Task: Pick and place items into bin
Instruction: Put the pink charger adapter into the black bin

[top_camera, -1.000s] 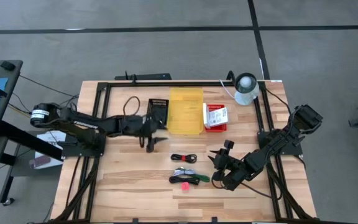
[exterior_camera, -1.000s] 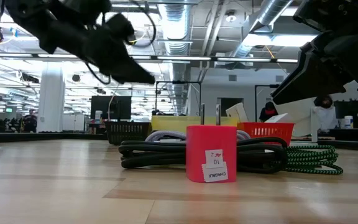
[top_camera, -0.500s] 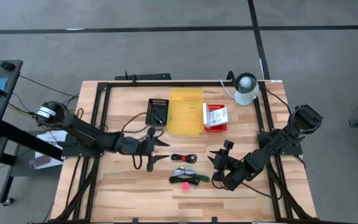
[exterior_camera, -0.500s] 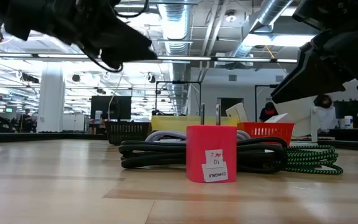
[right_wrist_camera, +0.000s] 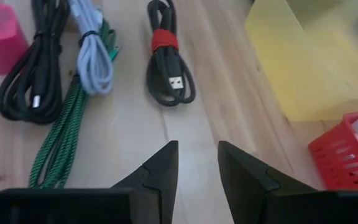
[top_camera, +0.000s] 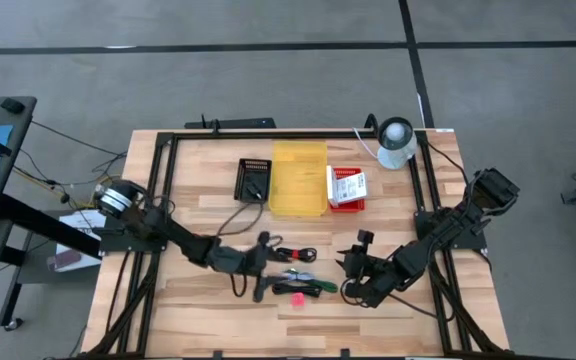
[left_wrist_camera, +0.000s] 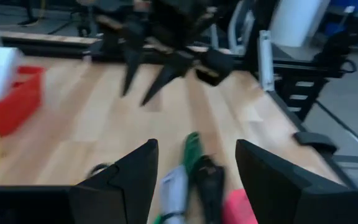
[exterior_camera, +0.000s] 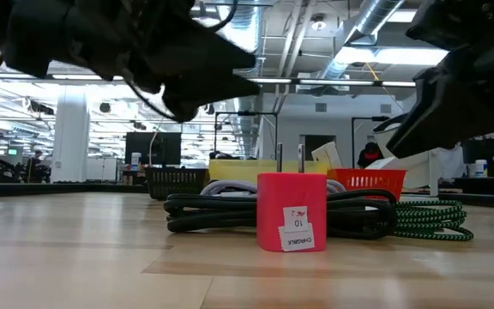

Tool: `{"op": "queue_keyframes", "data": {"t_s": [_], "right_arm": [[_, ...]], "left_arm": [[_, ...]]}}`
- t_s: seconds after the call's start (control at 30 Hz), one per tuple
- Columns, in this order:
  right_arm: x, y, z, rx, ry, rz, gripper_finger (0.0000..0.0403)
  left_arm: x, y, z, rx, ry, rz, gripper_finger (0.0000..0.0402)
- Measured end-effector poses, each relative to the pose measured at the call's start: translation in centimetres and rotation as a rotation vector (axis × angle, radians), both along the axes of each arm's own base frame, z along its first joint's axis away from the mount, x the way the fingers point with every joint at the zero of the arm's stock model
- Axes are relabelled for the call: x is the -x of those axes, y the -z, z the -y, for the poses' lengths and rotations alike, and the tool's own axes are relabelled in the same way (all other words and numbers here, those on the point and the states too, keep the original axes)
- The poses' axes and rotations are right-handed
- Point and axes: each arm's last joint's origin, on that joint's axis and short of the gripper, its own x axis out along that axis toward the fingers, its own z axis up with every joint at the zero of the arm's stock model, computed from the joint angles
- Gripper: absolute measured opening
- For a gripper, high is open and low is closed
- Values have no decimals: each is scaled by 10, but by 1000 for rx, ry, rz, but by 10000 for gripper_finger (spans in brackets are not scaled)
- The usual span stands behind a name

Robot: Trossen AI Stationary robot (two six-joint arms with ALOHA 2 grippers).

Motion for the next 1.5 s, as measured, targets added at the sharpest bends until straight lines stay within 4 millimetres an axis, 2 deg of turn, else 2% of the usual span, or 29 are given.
{"op": "queue_keyframes", "data": {"t_s": [0.17, 0.33, 0.6, 0.73, 0.83, 1.03, 1.17, 1.5], "right_arm": [[5, 0, -6, 0, -29, -1, 107], [11, 0, -14, 0, -66, -1, 107], [21, 0, -26, 0, -125, -2, 107], [26, 0, -31, 2, -148, -2, 107], [29, 1, -33, 7, -161, -7, 107], [31, 1, -34, 11, -172, -13, 107], [34, 1, -37, 13, -190, -23, 107], [41, 2, -42, 28, -220, -30, 107]], "left_arm": [[-17, 3, 27, -16, 29, -34, 207], [-28, 6, 44, -3, -11, -80, 207], [-20, 2, 65, 36, -104, -78, 207], [-14, 9, 77, 49, -175, -69, 207], [-16, 15, 87, 52, -214, -51, 207], [-42, 33, 107, 10, -224, -36, 207], [-50, 39, 112, -12, -244, -33, 207], [-47, 43, 112, -33, -303, -58, 207]]}}
